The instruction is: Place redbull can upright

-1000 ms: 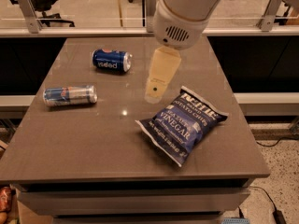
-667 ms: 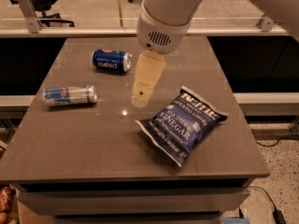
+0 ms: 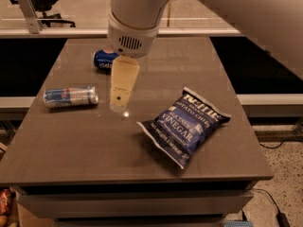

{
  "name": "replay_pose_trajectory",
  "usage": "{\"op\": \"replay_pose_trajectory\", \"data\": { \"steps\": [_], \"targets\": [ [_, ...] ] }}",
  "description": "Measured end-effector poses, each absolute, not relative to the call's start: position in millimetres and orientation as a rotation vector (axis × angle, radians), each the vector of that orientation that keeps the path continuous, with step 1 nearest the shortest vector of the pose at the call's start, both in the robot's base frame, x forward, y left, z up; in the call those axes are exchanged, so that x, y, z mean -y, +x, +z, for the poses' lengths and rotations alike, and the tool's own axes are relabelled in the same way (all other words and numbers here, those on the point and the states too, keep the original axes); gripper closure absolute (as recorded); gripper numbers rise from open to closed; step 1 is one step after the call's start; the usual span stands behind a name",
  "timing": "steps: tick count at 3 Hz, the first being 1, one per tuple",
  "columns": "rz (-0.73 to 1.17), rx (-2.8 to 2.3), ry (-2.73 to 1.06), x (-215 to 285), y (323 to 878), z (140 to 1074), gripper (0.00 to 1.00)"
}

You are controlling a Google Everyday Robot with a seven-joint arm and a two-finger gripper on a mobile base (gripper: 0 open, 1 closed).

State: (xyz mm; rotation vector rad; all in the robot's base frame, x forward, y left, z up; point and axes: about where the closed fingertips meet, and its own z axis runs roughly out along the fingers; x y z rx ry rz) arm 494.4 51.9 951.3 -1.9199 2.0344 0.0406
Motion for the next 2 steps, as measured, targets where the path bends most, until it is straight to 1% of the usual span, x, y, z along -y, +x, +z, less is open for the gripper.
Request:
{"op": "replay_pose_trajectory", "data": {
  "steps": [1,2],
  "targets": [
    [0.037,-2.021,-1.92,-61,498,953,0.0],
    [0.027,-1.987,-1.945,-82,505,951,0.0]
  ]
}}
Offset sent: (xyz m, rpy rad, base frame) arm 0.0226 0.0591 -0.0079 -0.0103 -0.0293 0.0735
